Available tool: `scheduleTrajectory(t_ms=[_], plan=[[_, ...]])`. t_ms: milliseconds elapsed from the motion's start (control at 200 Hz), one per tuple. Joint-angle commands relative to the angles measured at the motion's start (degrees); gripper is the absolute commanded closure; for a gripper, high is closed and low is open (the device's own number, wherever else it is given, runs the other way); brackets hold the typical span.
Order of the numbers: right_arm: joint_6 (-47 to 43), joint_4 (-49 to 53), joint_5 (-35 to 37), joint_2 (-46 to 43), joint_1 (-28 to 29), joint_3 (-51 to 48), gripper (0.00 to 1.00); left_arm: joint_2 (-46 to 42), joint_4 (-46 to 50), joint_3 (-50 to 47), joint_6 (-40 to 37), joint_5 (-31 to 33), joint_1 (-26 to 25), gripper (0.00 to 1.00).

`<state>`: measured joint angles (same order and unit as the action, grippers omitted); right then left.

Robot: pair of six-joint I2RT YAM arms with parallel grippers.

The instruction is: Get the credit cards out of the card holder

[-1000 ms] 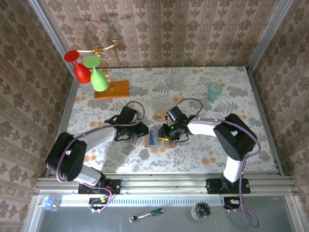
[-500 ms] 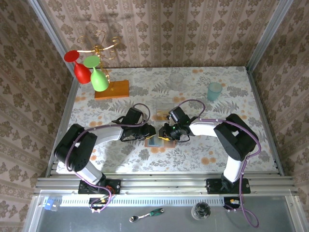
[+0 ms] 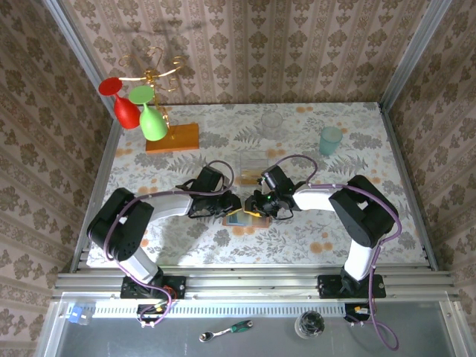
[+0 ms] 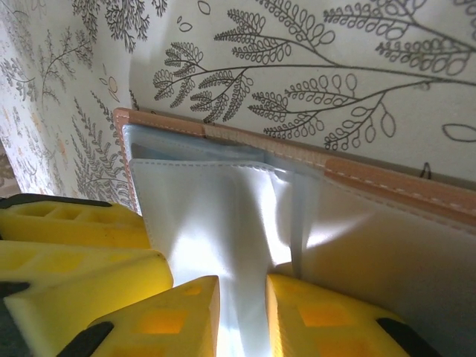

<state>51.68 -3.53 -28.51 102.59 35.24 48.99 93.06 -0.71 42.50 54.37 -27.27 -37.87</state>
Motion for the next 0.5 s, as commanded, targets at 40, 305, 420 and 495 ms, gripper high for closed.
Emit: scheduleTrajectory(t_ms=[40, 305, 420, 495], plan=[[1.2, -1.1, -1.1, -1.7, -0.3, -1.4, 0.75, 0.1, -0.5, 2.0, 0.7, -0.5, -0.5, 0.80], [-0.1, 1.6, 0.6, -6.9, -1.9, -2.2, 0.75, -1.6, 1.2, 3.1, 0.6, 0.0, -1.0, 0.78], [-1.8, 5.0, 2.0, -9.5, -2.8, -2.3, 0.75, -1.6, 2.0, 4.2, 0.4, 0.0, -1.4, 0.76], [-3.1, 7.4, 3.1, -10.9, -3.2, -2.4, 0.74, -1.3, 2.1, 4.9, 0.3, -0.1, -1.8, 0.74]])
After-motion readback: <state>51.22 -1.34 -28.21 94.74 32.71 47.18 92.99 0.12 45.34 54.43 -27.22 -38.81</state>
